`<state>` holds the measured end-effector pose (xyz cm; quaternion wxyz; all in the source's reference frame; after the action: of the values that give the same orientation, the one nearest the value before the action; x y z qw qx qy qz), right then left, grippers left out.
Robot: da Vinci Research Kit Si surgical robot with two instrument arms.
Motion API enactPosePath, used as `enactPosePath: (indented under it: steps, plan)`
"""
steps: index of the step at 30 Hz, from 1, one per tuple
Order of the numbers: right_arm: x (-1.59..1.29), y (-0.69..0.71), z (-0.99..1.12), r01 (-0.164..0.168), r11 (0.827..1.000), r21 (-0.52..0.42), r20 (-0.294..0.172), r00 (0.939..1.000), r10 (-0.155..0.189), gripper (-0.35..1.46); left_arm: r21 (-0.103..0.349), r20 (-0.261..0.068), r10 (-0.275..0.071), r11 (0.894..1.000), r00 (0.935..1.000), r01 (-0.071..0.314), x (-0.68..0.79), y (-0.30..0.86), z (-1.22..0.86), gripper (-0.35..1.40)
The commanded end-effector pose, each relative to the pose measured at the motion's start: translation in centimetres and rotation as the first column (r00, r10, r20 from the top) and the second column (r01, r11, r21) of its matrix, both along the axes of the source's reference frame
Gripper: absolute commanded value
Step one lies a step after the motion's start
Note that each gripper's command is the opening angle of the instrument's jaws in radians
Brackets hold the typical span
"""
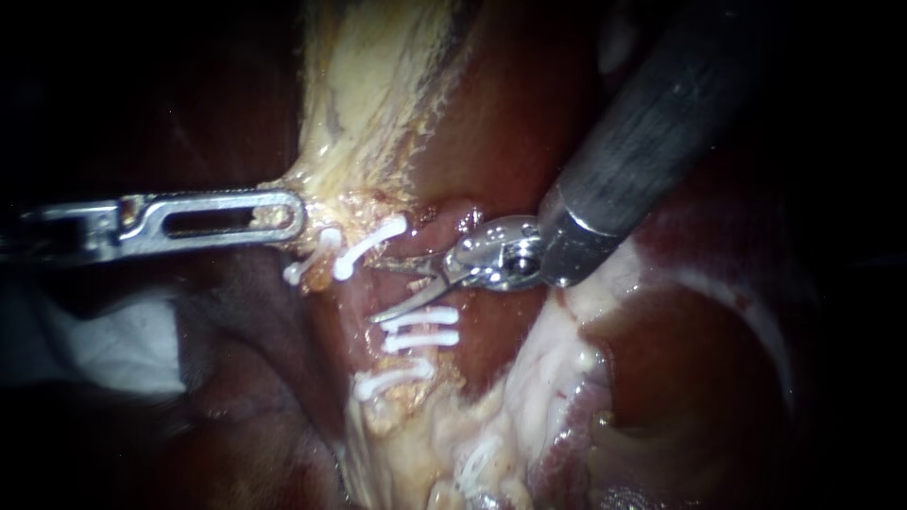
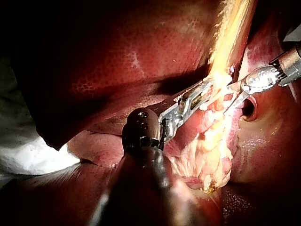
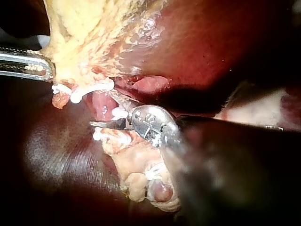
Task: Go back from the cut right tube
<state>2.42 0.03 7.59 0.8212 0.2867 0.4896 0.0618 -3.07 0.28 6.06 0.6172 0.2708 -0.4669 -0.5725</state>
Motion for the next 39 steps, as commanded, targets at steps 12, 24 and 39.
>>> enactPosePath:
  steps: [12, 24, 39]
  plan:
    - [-0.68, 0.03, -0.57, -0.017, 0.984, -0.176, -0.030, 0.9995, 0.012, 1.43, -0.001, 0.000, 0.002, 1.000, 1.0000, -0.002, 0.05, 0.05, 0.11, -0.35]
    - [-1.52, 0.12, -1.11, -0.058, 0.972, -0.229, -0.021, 0.9983, 0.055, 1.43, -0.002, 0.000, 0.002, 1.000, 1.0000, -0.002, 0.06, 0.06, 0.15, -0.35]
    - [-1.66, 0.21, -1.31, -0.076, 0.967, -0.242, -0.030, 0.9971, 0.070, 1.43, -0.007, -0.003, -0.001, 1.000, 1.0000, 0.001, -0.02, 0.07, 0.27, -0.35]
